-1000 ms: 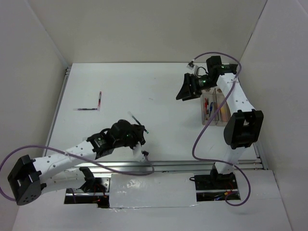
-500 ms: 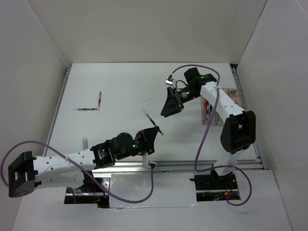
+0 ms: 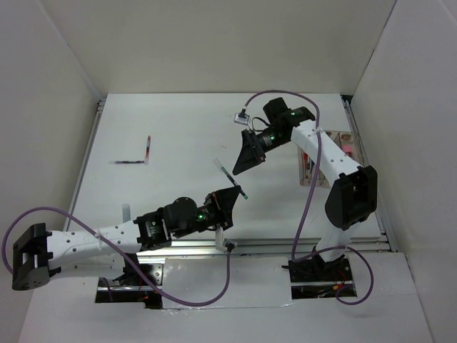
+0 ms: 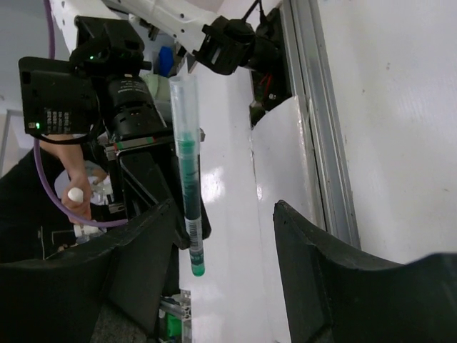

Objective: Sort the stationery into containers
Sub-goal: Pick up the pen from the corner of the board.

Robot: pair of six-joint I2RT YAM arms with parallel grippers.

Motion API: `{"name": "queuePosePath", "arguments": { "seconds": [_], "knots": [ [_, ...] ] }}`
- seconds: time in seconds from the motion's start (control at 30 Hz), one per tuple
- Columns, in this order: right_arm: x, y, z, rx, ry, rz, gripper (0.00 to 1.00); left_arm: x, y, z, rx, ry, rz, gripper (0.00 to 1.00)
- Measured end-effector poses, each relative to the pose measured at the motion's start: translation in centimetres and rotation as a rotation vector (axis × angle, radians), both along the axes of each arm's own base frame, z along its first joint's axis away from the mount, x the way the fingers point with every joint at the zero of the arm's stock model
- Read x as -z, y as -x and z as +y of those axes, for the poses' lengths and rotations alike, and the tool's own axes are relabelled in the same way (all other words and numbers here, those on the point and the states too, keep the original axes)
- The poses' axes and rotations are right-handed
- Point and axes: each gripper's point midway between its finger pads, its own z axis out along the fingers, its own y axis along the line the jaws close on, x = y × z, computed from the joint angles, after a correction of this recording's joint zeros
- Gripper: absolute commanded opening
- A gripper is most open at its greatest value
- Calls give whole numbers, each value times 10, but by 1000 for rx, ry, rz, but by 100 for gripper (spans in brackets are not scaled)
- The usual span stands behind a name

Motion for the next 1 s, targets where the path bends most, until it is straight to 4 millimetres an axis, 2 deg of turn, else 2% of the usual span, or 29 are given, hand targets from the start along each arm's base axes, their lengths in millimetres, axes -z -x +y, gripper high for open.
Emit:
{"name": "queuePosePath", "arguments": {
  "seconds": [0.17,0.27,0.57,0.63,0.73,0.77,0.8,0.83,0.87,1.0],
  "knots": [
    [-7,9,8,-46,-27,-34,63,0,1,-1,3,1,2,0],
    [-7,14,10,-64,-31,-40,57,1,1,-1,3,1,5,0],
    [-6,28,18,-112,-26,-40,28,3,1,0,1,2,20,0],
    [-7,28,18,-114,-27,-41,19,3,1,0,1,2,20,0],
    [-9,29,18,-114,-26,-41,3,2,1,0,0,3,18,25],
    [-9,29,18,-114,-25,-40,1,1,1,0,0,8,14,54],
    [-9,29,18,-113,-25,-41,0,1,1,0,1,9,6,75],
    [-9,28,17,-110,-23,-40,0,3,1,0,1,8,2,83],
    [-8,26,16,-105,-23,-42,0,3,1,0,1,18,2,99],
    [-4,9,3,-44,2,-58,0,18,6,8,10,0,13,99]
  ]
}}
